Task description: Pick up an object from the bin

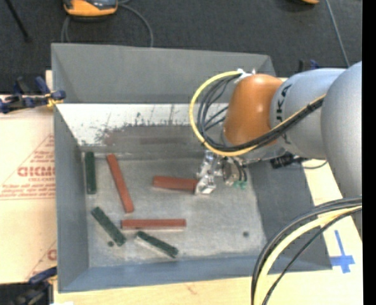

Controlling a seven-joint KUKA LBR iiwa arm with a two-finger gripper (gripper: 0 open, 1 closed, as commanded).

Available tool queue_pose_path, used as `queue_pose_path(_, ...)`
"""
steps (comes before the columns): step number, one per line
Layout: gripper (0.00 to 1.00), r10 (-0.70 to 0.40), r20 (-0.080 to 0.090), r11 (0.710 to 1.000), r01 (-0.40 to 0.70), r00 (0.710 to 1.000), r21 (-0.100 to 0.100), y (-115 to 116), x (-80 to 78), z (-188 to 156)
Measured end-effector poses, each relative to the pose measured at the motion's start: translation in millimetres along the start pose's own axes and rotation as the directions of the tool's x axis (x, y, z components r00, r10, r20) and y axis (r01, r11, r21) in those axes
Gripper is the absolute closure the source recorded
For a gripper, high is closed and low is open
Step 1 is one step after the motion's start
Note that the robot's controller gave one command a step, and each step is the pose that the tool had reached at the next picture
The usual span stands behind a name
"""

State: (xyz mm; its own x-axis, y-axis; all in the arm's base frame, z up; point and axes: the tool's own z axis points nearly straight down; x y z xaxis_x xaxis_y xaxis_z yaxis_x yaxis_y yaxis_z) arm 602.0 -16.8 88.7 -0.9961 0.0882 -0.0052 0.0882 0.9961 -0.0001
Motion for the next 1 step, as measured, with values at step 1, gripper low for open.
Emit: queue_pose_path(1, 1.00, -0.001, -0.002, 1.000, 0.001, 1.000, 0.000, -0.2, 0.6, -8.2)
